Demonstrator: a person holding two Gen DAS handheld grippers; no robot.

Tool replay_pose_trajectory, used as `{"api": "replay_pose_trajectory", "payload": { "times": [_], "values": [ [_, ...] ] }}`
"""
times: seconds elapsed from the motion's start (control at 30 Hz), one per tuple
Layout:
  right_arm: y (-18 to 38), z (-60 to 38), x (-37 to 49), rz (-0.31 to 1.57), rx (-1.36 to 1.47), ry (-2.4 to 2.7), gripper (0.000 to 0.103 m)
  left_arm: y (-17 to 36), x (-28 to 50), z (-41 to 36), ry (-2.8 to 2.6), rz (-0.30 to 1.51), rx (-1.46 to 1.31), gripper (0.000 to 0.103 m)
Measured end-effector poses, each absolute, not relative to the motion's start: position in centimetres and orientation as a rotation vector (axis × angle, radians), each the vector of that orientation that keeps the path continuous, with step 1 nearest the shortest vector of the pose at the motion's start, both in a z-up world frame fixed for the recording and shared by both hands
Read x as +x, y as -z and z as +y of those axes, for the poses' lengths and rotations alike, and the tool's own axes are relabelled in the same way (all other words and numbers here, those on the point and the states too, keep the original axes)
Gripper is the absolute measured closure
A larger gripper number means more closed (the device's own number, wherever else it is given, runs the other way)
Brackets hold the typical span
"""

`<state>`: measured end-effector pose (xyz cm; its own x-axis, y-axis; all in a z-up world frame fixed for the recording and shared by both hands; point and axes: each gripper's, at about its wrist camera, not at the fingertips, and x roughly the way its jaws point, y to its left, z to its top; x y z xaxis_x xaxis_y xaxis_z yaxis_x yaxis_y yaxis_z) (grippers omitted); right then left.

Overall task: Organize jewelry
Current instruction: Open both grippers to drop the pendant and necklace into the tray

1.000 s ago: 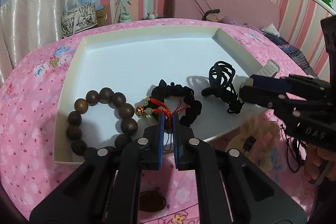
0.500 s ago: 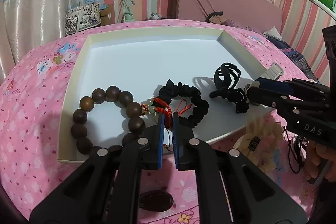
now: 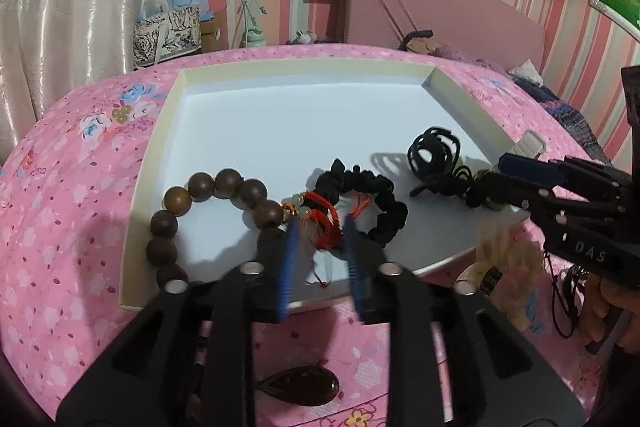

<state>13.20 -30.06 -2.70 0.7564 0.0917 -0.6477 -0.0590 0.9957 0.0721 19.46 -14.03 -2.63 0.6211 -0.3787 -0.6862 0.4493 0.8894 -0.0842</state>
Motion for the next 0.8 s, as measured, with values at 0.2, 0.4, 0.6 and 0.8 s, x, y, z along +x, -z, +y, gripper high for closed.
{"api": "replay_pose_trajectory", "payload": {
  "times": [0.2,0.4,0.6,0.8],
  "values": [
    [2.3,-30.4,13.0,0.686,0.059,-0.069,0.056,2.0,19.7,-13.6,0.478,0.756,0.078,0.074],
    [1.9,-30.8,12.8,0.665,0.073,-0.061,0.043,1.9,19.6,-13.1,0.470,0.749,0.069,0.069],
    [1.6,-30.8,12.5,0.645,0.080,-0.069,0.033,1.6,19.7,-13.1,0.466,0.741,0.064,0.056],
    [0.9,-31.1,12.1,0.613,0.110,-0.084,0.032,0.5,19.7,-12.1,0.443,0.712,0.025,0.046]
  ]
}}
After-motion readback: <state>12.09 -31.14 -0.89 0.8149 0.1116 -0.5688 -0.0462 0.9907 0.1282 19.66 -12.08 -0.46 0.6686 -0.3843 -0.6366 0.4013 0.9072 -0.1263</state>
